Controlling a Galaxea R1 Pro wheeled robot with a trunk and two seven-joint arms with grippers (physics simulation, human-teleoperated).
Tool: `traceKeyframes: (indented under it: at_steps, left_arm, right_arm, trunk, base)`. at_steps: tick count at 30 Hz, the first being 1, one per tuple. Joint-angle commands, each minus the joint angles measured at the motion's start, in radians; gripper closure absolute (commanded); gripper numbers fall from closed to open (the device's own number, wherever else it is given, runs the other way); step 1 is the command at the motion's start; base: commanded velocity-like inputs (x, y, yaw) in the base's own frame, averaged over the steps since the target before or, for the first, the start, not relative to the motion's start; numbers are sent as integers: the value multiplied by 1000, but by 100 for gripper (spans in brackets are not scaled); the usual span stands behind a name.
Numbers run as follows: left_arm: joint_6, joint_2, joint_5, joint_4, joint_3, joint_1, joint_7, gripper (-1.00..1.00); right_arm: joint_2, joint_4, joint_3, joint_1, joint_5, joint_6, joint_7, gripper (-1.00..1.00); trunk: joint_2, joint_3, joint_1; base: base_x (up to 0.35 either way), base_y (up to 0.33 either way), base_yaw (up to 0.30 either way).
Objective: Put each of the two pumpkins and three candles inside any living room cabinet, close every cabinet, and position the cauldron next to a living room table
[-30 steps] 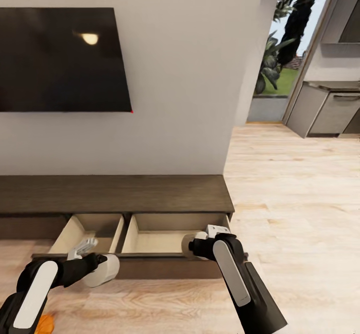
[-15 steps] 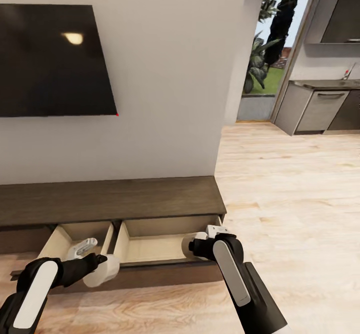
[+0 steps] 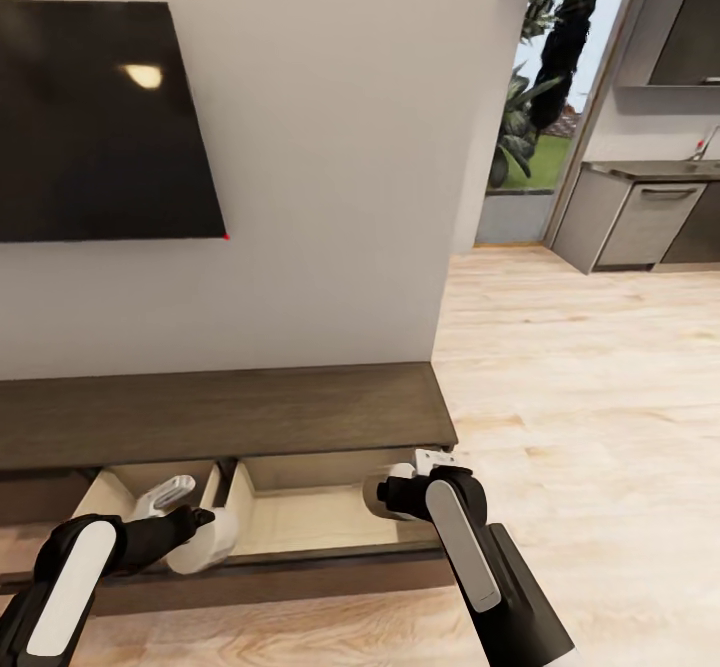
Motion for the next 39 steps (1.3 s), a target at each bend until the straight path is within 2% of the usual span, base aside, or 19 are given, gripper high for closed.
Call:
traceKeyframes:
  at_steps: [1,11,14,15,16,17,19,20,21,22,24,26,30,35,39]
  left_arm:
    - [0,0,0,0,0,0,0,100]
    - [-1,-5,1,1,-5,0,0,100]
    - [-2,-8,1,1,-6,0,0,100]
    - [-2,-9,1,2,-6,0,0,100]
    - [-4,-10,0,2,-16,0,0,100]
    - [-8,-16,0,2,-47,0,1,100]
    - [-12,-29,0,2,-82,0,5,100]
    - [-18,-53,-4,3,-114,0,9,100]
    - [-23,-76,-7,3,-130,0,12,100]
    - [-26,-89,-10,4,-137,0,13,100]
    - [-37,-135,-26,7,-154,0,25,100]
    - [-51,-159,-58,10,-160,0,51,100]
    - [-123,-183,-95,24,-166,0,79,100]
    - [-211,-195,-103,64,-176,0,82,100]
    - [-235,-198,-103,72,-179,0,83,100]
  right_arm:
    - [0,0,1,0,1,0,0,100]
    - [0,29,6,-2,1,0,0,100]
    - [0,101,19,-8,3,-28,1,100]
    - [0,139,31,-13,4,-54,1,100]
    - [0,194,63,-31,4,-93,2,100]
    - [0,238,112,-57,3,-123,1,100]
    - [0,268,155,-75,1,-144,1,100]
    - [0,276,167,-80,1,-149,0,100]
    - [0,282,175,-83,1,-153,0,100]
    - [0,288,180,-86,0,-159,0,100]
    - [0,301,184,-88,0,-172,0,100]
    - [0,327,188,-91,0,-194,0,100]
    - [0,394,191,-116,1,-215,1,100]
    - [0,458,194,-128,3,-264,2,100]
    - [0,473,195,-129,5,-277,3,100]
  trunk:
    - [0,0,0]
    - [0,0,0]
    - [0,0,0]
    - [0,0,0]
    - [0,0,0]
    - [0,0,0]
    - [0,0,0]
    - [0,0,0]
    - [0,0,0]
    - [0,0,0]
    - [0,0,0]
    - [0,0,0]
    - [0,0,0]
    - [0,0,0]
    - [0,0,0]
  base:
    - [211,0,0]
    - [253,-6,0]
    - [50,-5,0]
    - [19,-2,0]
    - [10,-1,0]
    - [5,0,0]
    - [3,0,0]
    - [1,0,0]
    - [0,0,0]
    - [0,0,0]
    - [0,0,0]
    - [0,0,0]
    - [0,0,0]
    - [0,0,0]
    - [0,0,0]
